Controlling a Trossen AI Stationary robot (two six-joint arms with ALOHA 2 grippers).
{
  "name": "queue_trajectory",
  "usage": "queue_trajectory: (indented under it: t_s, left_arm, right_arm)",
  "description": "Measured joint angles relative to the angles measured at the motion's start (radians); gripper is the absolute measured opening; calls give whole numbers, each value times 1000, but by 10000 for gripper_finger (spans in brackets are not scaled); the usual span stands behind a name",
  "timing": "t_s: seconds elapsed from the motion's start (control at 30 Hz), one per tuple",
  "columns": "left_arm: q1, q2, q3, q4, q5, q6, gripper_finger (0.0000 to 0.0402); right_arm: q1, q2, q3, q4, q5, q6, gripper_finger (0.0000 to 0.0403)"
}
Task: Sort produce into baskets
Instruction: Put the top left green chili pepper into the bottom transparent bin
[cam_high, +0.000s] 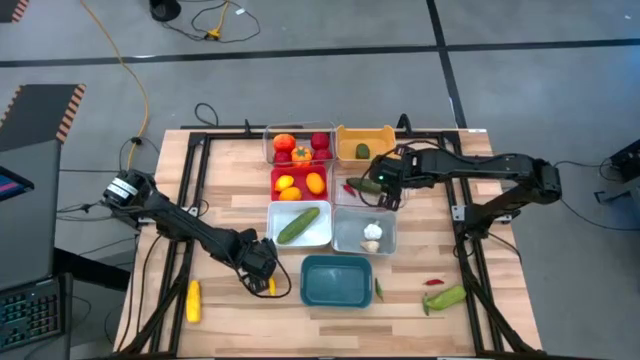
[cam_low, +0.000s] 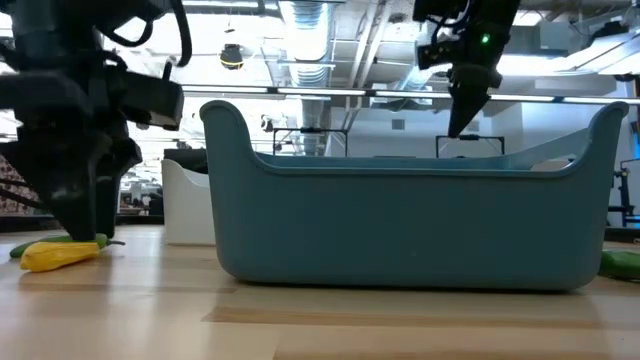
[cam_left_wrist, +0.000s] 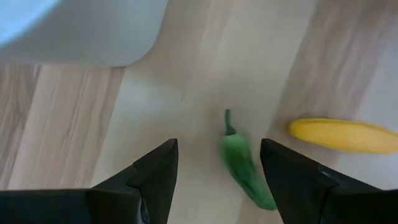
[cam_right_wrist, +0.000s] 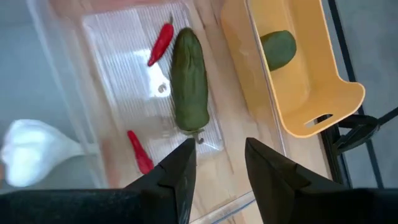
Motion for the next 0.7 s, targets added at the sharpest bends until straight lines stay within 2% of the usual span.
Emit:
queue_trajectory:
  t_s: [0.33,0.5,0.7]
  left_arm:
    - [-2,4,-40,48,-10,-1,203]
    - [-2,4,-41,45,-8,-1,150]
    - [0,8,-18,33,33,2,87]
  right_arm:
    - [95,-49,0,0,-2,62,164]
    - [157,-50,0,-18,-11,115,164]
    - [229,-50,0,-29,-85,176,164]
